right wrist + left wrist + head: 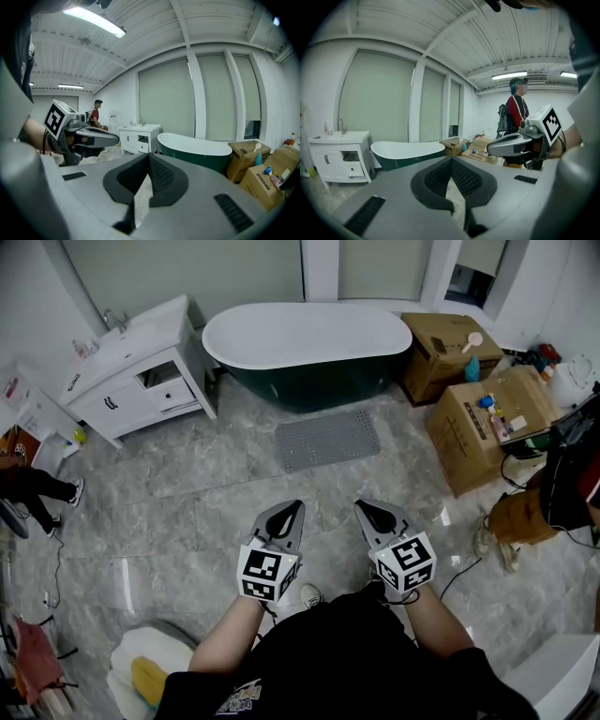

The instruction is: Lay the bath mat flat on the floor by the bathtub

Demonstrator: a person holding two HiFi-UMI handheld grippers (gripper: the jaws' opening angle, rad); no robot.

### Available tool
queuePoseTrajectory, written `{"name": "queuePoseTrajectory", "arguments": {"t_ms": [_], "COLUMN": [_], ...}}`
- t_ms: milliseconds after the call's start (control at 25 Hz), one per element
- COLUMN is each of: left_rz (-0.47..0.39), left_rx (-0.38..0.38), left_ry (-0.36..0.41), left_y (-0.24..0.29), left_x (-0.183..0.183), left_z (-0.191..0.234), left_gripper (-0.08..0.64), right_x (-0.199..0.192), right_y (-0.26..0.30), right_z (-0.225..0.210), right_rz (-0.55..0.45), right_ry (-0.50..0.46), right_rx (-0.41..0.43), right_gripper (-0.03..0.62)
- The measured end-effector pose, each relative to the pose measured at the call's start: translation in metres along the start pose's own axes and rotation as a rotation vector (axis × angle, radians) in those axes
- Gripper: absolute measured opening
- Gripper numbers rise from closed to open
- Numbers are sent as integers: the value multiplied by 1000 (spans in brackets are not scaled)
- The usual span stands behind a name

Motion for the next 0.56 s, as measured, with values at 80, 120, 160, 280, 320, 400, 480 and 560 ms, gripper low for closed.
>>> {"name": "queuePoseTrajectory", "arguments": {"t_ms": [80, 120, 160, 280, 320, 400, 480, 560], "left_rz": [-1, 3, 5, 2, 3, 2, -5, -12], "left_rx": [-1, -3, -4, -3, -3, -3, -1, 1], "left_ry": [1, 1, 1, 2, 2, 1, 6, 13], "left_y": [-5, -7, -9, -13, -14, -18, -22, -25], "left_x": [-2, -2, -3, -4, -5, -6, -7, -9], "left_z": [-1, -1, -2, -1, -1, -1, 0, 1], "left_gripper": [15, 15, 15, 15, 15, 15, 15, 15], "right_x": [0, 0, 0, 0, -1, -1, -1, -1], "right_y": [-2, -3, -4, -5, -5, -5, -6, -7], "right_z": [4, 6, 8, 13, 14, 18, 22, 26], "right_rz": [-3, -4, -6, -12, -13, -12, -12, -14], "right_ry": [-3, -4, -5, -8, -8, -8, -9, -11], "right_rx": [-2, -2, -3, -1, -1, -2, -3, -3], "right_gripper": [17, 15, 15, 15, 16, 15, 15, 15]}}
Point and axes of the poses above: the fingertips, and each gripper's own axes: y forward along the fingers, z to its left, x out of its top, the point moved 6 cm from there along -y, backward along the fingers, and after that the axes turned 6 degrees about y, right-handed, at the moved point
